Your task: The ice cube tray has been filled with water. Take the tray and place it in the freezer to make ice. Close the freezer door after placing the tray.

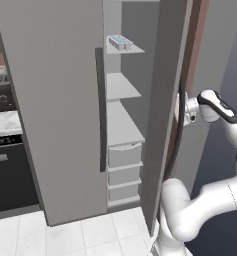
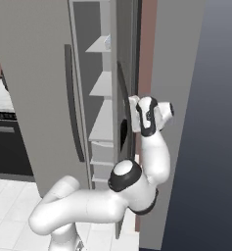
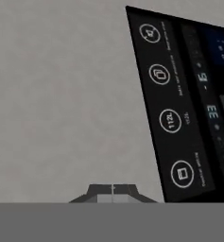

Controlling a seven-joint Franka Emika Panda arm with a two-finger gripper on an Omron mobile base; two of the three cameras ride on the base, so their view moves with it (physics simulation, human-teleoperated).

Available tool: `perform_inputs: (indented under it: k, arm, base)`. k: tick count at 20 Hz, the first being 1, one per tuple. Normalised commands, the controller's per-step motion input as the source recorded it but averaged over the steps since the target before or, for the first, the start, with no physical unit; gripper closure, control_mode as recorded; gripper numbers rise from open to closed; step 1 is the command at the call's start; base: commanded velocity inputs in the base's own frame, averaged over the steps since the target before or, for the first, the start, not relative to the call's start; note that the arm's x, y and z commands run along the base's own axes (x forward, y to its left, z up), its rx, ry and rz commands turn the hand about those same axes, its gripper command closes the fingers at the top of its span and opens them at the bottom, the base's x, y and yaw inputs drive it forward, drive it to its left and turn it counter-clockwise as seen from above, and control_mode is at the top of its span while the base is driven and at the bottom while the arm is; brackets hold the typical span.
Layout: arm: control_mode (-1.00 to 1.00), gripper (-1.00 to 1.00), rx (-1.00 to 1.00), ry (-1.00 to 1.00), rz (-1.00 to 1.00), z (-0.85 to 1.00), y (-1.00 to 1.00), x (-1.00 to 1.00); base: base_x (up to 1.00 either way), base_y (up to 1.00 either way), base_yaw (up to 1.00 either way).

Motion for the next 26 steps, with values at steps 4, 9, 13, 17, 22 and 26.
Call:
perform_inputs:
  k: [4, 9, 13, 17, 22, 26]
  arm:
    - [-1.0, 1.0, -0.02, 0.0, 0.0, 0.0, 0.93, -0.24]
    - [-1.0, 1.0, -0.02, 0.0, 0.0, 0.02, 0.92, -0.27]
    - [-1.0, 1.0, 0.0, 0.0, -0.02, 0.22, 0.71, -0.1]
    - [-1.0, 1.0, 0.0, 0.0, -0.1, 0.39, 0.52, 0.0]
    - [-1.0, 1.0, 0.0, 0.0, -0.12, 0.4, 0.39, 0.06]
    - [-1.0, 1.0, 0.0, 0.0, -0.14, 0.3, 0.39, 0.18]
  base:
    - [0.0, 0.0, 0.0]
    - [0.0, 0.0, 0.0]
    - [0.0, 0.0, 0.0]
    - [0.0, 0.0, 0.0]
    - [0.0, 0.0, 0.0]
    - [0.0, 0.0, 0.0]
